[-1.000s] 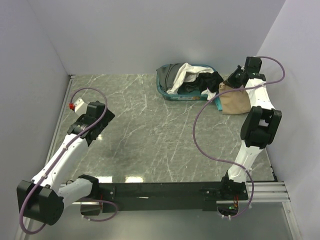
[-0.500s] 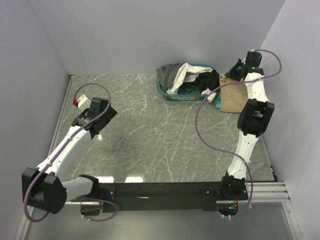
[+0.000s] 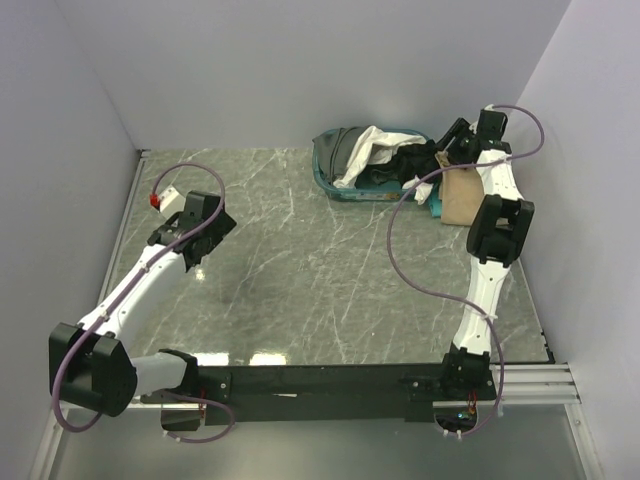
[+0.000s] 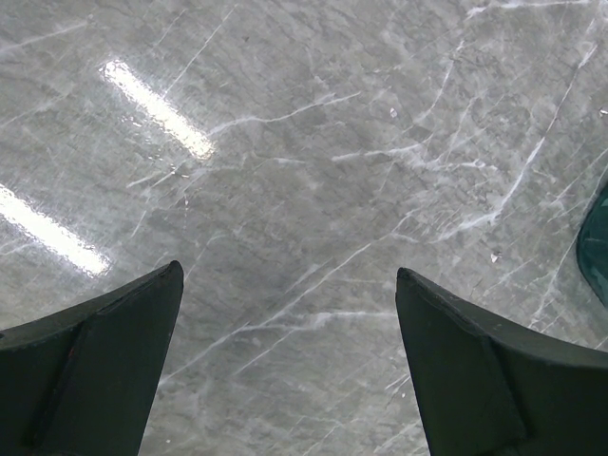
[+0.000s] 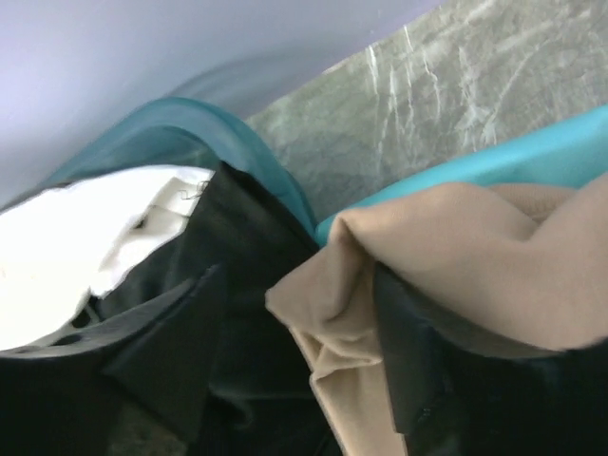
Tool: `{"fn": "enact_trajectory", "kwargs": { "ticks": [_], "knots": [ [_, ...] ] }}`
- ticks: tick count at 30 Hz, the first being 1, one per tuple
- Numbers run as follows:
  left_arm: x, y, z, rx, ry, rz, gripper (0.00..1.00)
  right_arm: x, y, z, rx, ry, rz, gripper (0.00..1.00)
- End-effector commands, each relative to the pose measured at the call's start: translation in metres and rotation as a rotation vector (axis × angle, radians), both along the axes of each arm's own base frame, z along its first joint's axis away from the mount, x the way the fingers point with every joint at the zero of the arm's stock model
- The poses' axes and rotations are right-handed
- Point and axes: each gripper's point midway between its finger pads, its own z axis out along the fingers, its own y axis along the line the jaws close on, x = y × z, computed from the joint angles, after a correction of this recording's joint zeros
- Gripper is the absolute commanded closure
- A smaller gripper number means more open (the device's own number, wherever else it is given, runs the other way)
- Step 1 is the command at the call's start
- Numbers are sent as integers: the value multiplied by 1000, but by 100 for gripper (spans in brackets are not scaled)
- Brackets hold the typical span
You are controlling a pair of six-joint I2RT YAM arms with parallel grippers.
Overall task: Fold and stack the t-shirts
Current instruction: Neatly place the folded tshirt to the corner, then reset both grippers
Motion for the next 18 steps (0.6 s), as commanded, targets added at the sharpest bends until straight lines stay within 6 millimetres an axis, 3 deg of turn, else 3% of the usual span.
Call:
{"fn": "enact_trajectory", "kwargs": {
  "ticks": [1, 2, 3, 4, 5, 6, 7, 8, 10, 11, 12, 13, 14, 15, 16, 17, 18],
  "knots": [
    [6, -4, 26, -17, -77, -28, 1, -7, -5, 90, -98, -140, -20, 29],
    [5, -4, 28, -20, -87, -30, 1, -15, -3, 114, -108, -172, -22, 28],
    [5, -4, 30, -23, -92, -33, 1, -20, -2, 121, -115, -178, -25, 26],
    [4, -4, 32, -25, -98, -35, 0, -30, -1, 109, -114, -144, -29, 25],
    [3, -4, 36, -30, -114, -36, 1, -39, 0, 135, -137, -188, -41, 24],
    [2, -4, 38, -30, -123, -38, 1, -48, 2, 124, -144, -160, -41, 23],
    [1, -4, 40, -35, -128, -40, 1, -55, 4, 127, -153, -163, -42, 23],
    [-1, -4, 46, -39, -149, -41, 1, -65, 5, 148, -165, -197, -50, 22],
    [-3, -4, 50, -45, -164, -48, 1, -81, 14, 142, -168, -173, -33, 20],
    [-5, -4, 55, -49, -181, -50, 0, -93, 18, 161, -177, -205, -31, 19],
    [-7, -3, 57, -52, -187, -51, 0, -105, 20, 149, -187, -171, -30, 18],
    [-8, -3, 59, -56, -195, -51, 1, -114, 28, 149, -196, -169, -23, 17],
    [-11, -2, 64, -63, -211, -47, 1, -129, 32, 174, -214, -223, -32, 17],
    [-12, -2, 66, -65, -219, -49, 1, -144, 33, 153, -225, -177, -45, 16],
    [-14, -1, 66, -64, -220, -50, 1, -156, 37, 154, -233, -184, -48, 16],
    [-18, 0, 71, -71, -242, -47, 1, -174, 39, 181, -243, -259, -64, 16],
    [-20, 2, 72, -67, -248, -42, 1, -191, 38, 158, -240, -215, -84, 16]
  ]
}}
